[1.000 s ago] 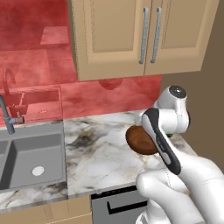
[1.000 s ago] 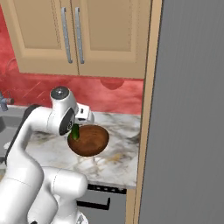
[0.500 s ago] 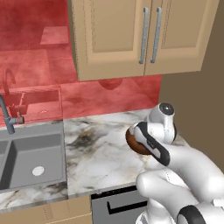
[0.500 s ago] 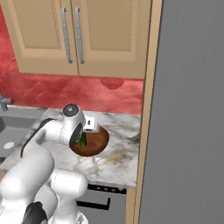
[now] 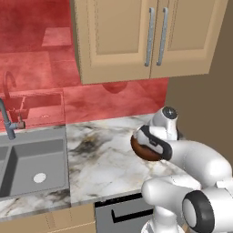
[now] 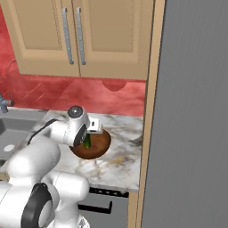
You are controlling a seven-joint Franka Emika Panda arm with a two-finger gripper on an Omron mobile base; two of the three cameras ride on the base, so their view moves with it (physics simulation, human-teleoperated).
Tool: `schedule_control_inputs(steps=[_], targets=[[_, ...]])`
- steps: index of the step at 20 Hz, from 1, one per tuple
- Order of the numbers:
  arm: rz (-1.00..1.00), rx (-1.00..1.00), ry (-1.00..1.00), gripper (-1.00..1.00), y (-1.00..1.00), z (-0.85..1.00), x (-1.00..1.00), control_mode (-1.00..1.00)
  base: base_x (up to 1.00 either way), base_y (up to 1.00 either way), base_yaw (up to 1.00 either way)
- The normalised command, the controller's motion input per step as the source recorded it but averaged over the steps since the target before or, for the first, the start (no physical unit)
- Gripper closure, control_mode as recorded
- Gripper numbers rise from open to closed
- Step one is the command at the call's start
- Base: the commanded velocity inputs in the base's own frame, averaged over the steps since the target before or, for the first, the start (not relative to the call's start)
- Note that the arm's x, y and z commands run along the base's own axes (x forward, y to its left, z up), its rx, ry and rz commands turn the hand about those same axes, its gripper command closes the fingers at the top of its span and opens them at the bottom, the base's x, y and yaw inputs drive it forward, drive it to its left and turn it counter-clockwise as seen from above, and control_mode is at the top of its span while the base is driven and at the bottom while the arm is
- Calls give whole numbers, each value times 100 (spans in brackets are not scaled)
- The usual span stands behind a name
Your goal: Take the eggplant, cucumber, and bell pepper from the freezer and place them in the bowl on the counter.
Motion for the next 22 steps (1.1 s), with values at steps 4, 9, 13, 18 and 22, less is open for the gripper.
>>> schedule_control_inputs(steps=[4,9,13,18,22], targets=[[0,0,1,100,0,-24,21,-100,0,0,0],[0,0,0,100,0,-22,12,-100,0,0,0],[0,0,0,100,-3,-12,4,-100,0,0,0],[0,0,0,100,-2,-13,1,-100,0,0,0],[0,0,0,-100,0,-1,1,-100,0,0,0]])
